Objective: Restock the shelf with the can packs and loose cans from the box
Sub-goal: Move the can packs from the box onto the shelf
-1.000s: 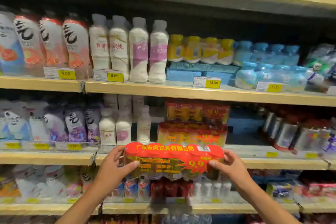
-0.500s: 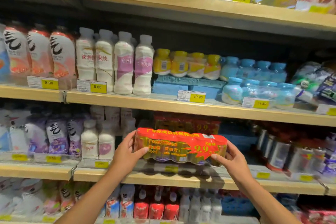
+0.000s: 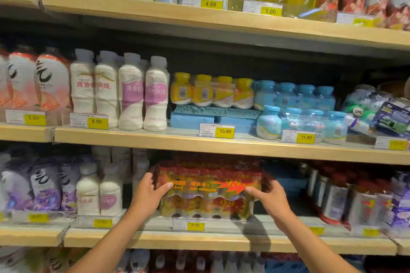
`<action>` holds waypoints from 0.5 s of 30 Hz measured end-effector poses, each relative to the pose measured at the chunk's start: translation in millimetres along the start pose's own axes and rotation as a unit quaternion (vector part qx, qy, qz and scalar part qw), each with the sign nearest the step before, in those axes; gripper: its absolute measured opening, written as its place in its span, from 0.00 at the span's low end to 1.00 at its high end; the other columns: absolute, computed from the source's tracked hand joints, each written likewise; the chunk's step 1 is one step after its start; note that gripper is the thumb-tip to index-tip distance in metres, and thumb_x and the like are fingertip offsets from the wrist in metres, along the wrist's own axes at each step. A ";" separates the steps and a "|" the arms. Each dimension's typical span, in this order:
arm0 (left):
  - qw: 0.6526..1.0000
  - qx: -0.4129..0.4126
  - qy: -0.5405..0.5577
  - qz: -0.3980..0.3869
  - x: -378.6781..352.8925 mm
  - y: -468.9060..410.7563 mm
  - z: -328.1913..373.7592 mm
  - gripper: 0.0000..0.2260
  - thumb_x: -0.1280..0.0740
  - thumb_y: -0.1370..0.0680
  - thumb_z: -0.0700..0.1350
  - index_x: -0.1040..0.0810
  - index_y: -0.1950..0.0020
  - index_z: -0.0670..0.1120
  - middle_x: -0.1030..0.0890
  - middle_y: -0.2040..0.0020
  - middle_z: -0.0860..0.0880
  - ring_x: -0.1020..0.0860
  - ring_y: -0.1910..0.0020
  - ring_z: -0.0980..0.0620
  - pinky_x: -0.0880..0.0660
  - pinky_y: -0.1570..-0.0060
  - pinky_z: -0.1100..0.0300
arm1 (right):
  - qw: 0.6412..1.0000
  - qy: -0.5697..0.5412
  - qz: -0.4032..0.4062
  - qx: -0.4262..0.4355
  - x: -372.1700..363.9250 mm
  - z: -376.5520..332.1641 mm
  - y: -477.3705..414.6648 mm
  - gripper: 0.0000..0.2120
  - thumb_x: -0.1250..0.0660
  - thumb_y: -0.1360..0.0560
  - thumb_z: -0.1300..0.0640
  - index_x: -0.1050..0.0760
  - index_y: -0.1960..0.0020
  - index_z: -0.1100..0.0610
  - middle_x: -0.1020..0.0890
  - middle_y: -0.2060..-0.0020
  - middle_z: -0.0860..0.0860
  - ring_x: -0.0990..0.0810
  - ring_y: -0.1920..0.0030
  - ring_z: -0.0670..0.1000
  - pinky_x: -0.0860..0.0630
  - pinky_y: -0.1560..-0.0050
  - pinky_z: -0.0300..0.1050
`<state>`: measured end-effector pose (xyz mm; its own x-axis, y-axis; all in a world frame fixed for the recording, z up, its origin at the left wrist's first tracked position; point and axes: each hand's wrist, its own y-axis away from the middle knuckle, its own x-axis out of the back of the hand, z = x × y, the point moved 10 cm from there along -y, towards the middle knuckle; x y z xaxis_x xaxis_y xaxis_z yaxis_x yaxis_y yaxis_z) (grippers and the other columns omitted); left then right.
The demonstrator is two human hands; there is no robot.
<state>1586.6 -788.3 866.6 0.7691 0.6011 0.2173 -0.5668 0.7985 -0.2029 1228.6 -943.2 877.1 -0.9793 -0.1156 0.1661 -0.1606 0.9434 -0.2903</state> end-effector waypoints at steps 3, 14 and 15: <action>0.998 -0.014 -0.046 0.034 0.1 -9.6 4.4 0.12 0.26 0.26 0.48 0.30 0.54 0.51 0.21 0.54 0.49 0.23 0.58 0.53 0.25 0.59 0.58 | 1.000 0.018 0.004 0.001 -1.8 -1.2 -7.3 0.23 0.20 0.34 0.58 0.23 0.41 0.53 0.16 0.50 0.45 0.18 0.48 0.45 0.22 0.50 0.43; 0.992 0.051 -0.102 0.044 -8.7 -26.6 -8.5 0.17 0.28 0.24 0.44 0.34 0.67 0.45 0.34 0.72 0.48 0.34 0.73 0.50 0.39 0.72 0.58 | 0.999 0.035 0.013 -0.039 -7.2 15.8 -31.2 0.30 0.22 0.31 0.62 0.28 0.32 0.52 0.20 0.45 0.47 0.22 0.46 0.47 0.26 0.52 0.39; 0.992 0.051 -0.109 0.044 -9.1 -27.9 -7.7 0.18 0.28 0.24 0.43 0.35 0.68 0.47 0.33 0.72 0.47 0.33 0.73 0.49 0.37 0.71 0.56 | 0.998 0.040 0.016 -0.046 -7.3 20.0 -34.0 0.30 0.21 0.31 0.61 0.28 0.33 0.52 0.20 0.46 0.47 0.22 0.46 0.48 0.24 0.48 0.43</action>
<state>1597.7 -816.4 862.9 0.6387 0.6530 0.4071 -0.6648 0.7346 -0.1353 1238.7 -980.7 866.9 -0.9702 -0.0626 0.2343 -0.1134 0.9711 -0.2102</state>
